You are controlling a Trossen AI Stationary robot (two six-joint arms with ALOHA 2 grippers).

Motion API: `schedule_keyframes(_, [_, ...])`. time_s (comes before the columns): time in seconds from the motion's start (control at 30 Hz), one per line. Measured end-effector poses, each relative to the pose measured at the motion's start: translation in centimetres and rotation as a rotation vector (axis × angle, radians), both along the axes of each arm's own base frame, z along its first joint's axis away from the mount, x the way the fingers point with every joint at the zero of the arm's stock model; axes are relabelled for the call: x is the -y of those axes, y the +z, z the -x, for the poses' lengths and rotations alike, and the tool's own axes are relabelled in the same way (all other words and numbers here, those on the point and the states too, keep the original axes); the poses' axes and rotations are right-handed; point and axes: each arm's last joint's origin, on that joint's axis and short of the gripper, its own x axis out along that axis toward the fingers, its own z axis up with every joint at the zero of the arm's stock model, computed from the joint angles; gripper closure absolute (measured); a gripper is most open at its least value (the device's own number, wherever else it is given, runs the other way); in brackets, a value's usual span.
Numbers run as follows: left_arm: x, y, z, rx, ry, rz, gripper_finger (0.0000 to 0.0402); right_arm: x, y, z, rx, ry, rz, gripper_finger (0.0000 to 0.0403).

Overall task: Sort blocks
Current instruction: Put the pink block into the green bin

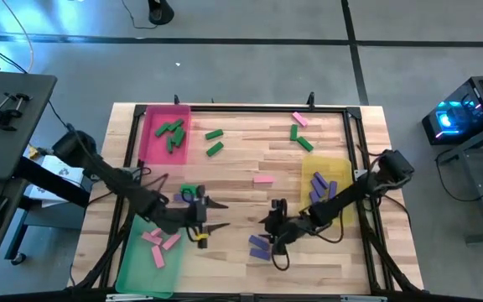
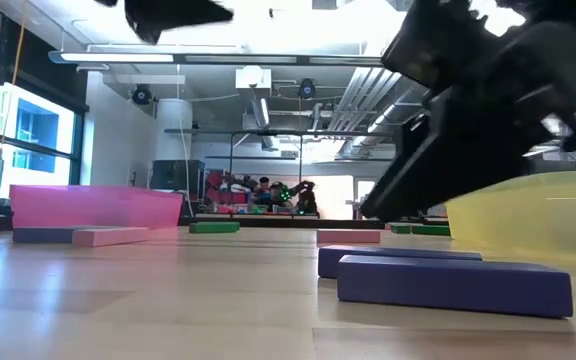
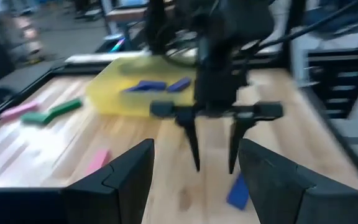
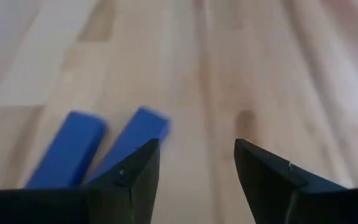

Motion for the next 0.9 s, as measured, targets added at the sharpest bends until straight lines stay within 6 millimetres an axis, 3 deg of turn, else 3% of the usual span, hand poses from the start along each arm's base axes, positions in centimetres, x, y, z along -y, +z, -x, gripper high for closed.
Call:
schedule_keyframes(0.17, [-1.6,-2.7,-1.7,-0.022,0.230,0.057,0.0179,1.0,1.1,0.1,0.073,-0.172,0.126,0.0210])
schedule_keyframes(0.4, [-7.3,-6.6,-5.2,-0.173,0.257,0.177,0.0179,2.1,4.4,2.3,0.078,-0.353,0.134,0.0210])
schedule_keyframes(0.67, [-12.4,-9.8,-8.9,-0.122,0.168,0.219,0.0179,0.0,8.5,6.2,0.176,-0.313,0.088,0.0210])
schedule_keyframes(0.9, [-15.0,-11.6,-12.8,-0.210,0.144,0.174,0.0179,-2.3,9.2,8.2,0.248,-0.273,0.109,0.0210])
